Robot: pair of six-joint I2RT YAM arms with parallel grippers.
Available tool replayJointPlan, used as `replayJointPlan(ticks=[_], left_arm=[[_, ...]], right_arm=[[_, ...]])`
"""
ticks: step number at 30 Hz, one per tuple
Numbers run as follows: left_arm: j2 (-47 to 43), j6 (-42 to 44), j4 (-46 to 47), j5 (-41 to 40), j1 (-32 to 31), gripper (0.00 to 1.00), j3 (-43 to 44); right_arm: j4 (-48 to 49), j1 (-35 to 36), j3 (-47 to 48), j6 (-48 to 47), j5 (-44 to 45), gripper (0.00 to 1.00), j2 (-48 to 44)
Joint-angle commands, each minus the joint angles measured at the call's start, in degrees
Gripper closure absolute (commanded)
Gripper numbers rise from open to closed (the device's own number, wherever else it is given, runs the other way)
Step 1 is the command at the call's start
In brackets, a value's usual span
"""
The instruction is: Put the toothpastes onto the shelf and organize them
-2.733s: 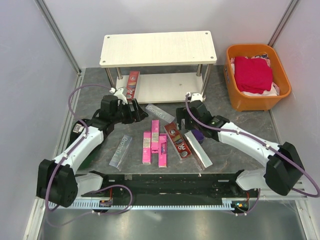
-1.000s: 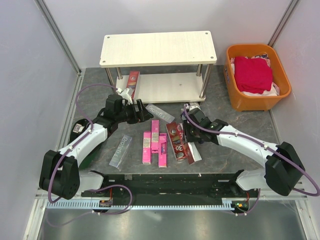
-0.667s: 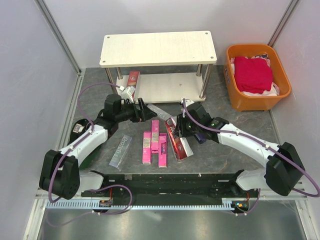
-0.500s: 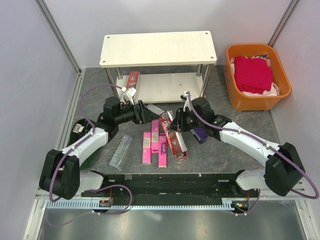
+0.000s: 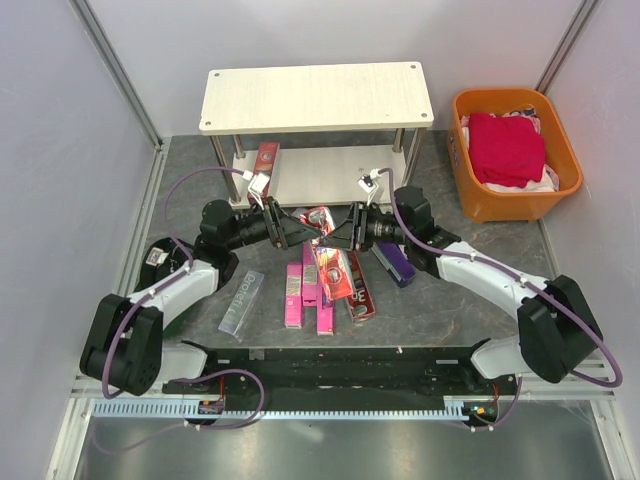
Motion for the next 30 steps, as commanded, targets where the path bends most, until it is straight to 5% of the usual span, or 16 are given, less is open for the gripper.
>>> replayJointPlan(ticks=[1,6,8,13,21,30], left_arm=[[2.9,-6.53,11.69,2.8,-0.07,0.23,-0.66],[5.19,-12.07,22.23,3.42,0.02,0.43,-2.59],[6.07,-13.3,23.39,3.68,-0.07,0.61,-2.68],[6.69,-14.18,24.01,3.51,0.02,0.83,-2.33],[6.51,-14.71,21.99,4.47,2.21,0.9,-0.31],[6.16,-14.45,18.22,7.37,3.8,0.92,3.73]], right_arm=[[8.58,1.31,-0.08,2.82,-5.17,0.74,0.28],[9.55,2.72,-1.13,2.91,-5.7,0.7,1.68],[10.17,2.72,-1.57,3.17,-5.44,0.68,2.04],[8.06,2.8,-1.66,1.07,-3.07,0.52,2.13],[0.59,2.54,-0.96,-3.68,2.56,0.22,-0.95],[-2.75,1.66,-3.85,-5.26,4.49,0.15,-6.04]])
